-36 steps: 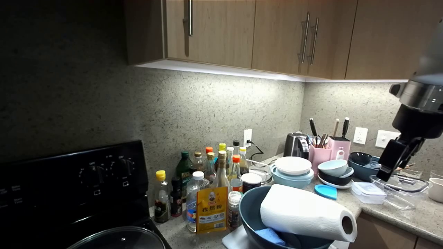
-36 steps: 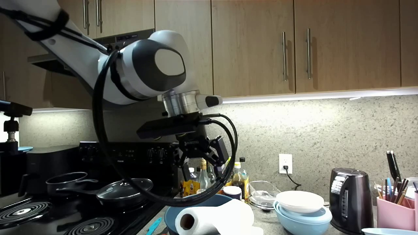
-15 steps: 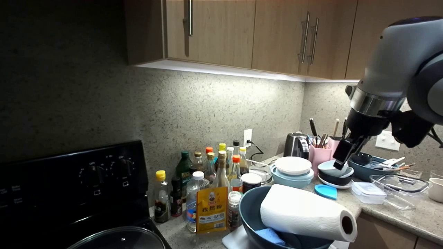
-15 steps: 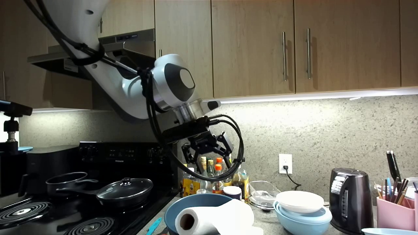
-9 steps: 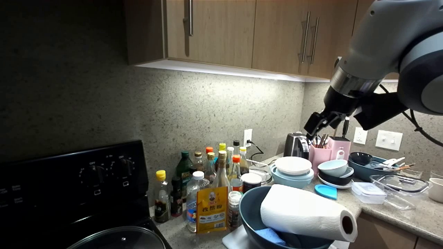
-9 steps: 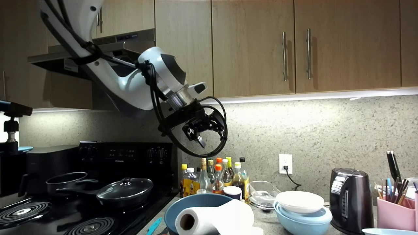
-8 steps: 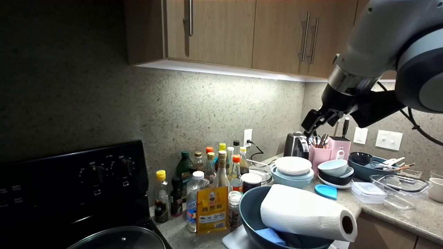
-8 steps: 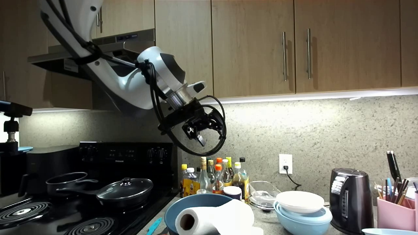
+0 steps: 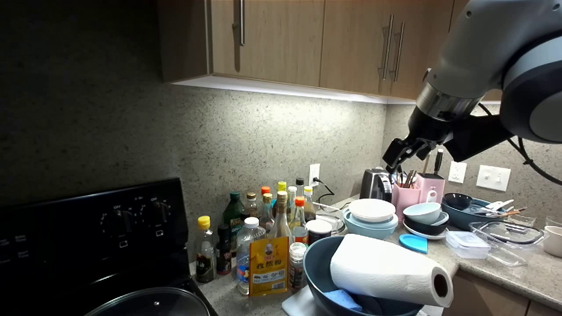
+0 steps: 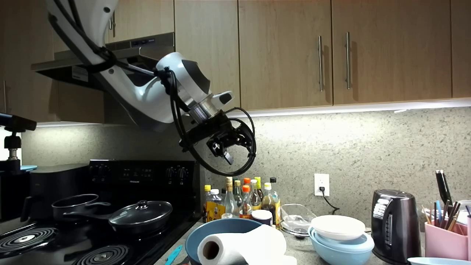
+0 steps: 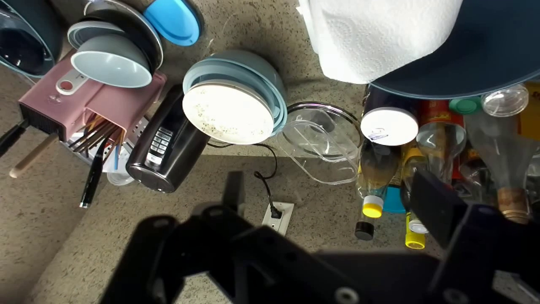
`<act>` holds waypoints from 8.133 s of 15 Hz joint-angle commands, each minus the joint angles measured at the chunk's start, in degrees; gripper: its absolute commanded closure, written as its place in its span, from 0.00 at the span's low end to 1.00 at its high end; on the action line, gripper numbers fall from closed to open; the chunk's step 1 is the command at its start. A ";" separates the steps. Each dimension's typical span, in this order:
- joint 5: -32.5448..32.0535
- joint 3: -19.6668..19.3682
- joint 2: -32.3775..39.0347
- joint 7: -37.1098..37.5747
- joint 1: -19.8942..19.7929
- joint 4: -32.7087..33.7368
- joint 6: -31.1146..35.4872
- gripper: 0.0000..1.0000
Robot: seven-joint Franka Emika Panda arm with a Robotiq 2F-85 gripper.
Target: Pick up the kitchen paper from the bowl and put it on the counter
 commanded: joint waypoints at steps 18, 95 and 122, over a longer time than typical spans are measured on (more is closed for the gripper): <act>-5.53 -0.11 16.53 14.39 -4.57 -0.50 9.73 0.00; -8.14 -8.74 12.71 38.30 11.09 -11.09 5.98 0.00; 16.49 -7.34 16.56 23.45 15.13 -12.04 15.61 0.00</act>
